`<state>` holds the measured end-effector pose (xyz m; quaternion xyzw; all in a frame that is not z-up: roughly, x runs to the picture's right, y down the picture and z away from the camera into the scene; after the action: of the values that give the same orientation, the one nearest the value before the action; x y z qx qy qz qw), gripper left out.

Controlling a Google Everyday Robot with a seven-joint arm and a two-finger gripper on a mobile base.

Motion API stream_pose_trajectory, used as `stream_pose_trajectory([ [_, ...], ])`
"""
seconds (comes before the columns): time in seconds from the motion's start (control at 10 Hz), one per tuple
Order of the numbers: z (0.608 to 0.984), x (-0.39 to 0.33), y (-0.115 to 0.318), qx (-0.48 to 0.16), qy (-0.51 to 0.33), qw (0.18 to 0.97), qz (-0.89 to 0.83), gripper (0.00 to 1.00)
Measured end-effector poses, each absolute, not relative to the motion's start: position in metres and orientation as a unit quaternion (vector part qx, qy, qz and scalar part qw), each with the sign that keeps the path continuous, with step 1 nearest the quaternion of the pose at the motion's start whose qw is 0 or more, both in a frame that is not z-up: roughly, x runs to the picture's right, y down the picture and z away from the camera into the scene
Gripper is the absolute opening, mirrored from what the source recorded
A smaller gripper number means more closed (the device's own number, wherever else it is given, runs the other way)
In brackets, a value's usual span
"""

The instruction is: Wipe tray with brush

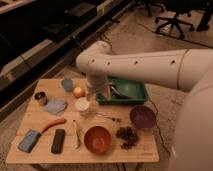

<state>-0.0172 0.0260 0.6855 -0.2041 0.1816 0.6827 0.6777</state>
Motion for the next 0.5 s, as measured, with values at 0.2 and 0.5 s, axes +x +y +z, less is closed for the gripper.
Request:
stream_pose_trajectory([
  [0.2, 0.671, 0.017, 0.014, -0.241, 0.119, 0.673, 0.689, 0.65],
  [0.5, 0.653, 0.064, 0.008, -0.272, 0.012, 0.652, 0.707, 0.65],
])
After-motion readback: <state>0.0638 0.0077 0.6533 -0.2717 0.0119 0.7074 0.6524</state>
